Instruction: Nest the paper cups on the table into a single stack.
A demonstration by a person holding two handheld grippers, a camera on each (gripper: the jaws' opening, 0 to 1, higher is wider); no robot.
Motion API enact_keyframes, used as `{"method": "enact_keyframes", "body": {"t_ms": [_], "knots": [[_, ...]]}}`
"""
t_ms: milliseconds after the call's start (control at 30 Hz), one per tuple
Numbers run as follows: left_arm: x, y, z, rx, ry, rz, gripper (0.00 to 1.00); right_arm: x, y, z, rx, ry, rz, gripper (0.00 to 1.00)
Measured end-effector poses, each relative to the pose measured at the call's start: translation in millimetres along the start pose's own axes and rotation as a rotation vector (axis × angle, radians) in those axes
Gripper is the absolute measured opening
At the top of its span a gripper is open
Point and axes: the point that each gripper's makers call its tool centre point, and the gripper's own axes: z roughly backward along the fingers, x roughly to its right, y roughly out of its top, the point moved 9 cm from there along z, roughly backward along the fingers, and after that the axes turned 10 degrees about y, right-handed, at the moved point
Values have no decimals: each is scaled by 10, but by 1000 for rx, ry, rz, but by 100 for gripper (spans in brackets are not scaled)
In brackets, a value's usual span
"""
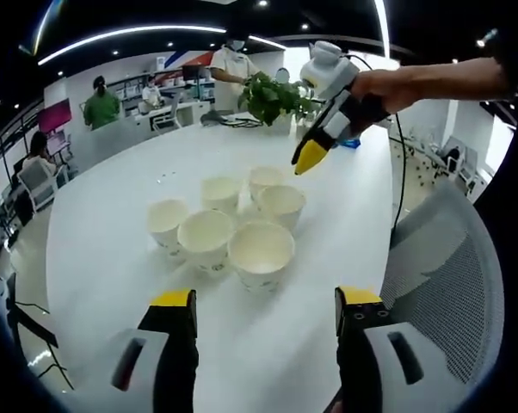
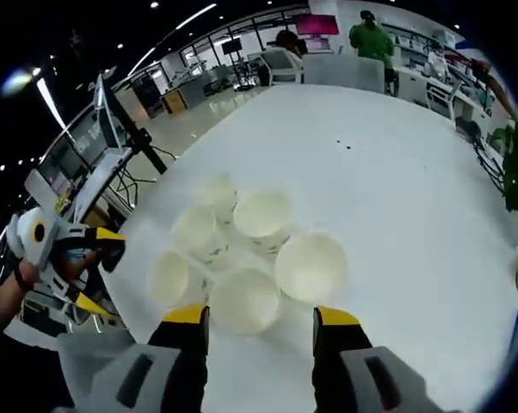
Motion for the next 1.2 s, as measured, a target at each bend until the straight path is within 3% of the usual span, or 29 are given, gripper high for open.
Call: {"method": "enact_keyframes", "body": {"t_ms": [200, 300, 567, 1200], "knots": [[20, -10, 13, -4, 1, -1, 63, -11, -57, -70, -23, -6, -57, 44], [5, -21, 32, -9, 7, 0, 63, 95, -99, -176, -58, -14, -93, 43], [16, -62, 90, -14, 18, 11, 63, 112, -131, -327, -72, -1, -155, 41], [-31, -149, 137, -19, 39, 41, 63, 177, -109, -580, -211, -36, -184, 36]]}}
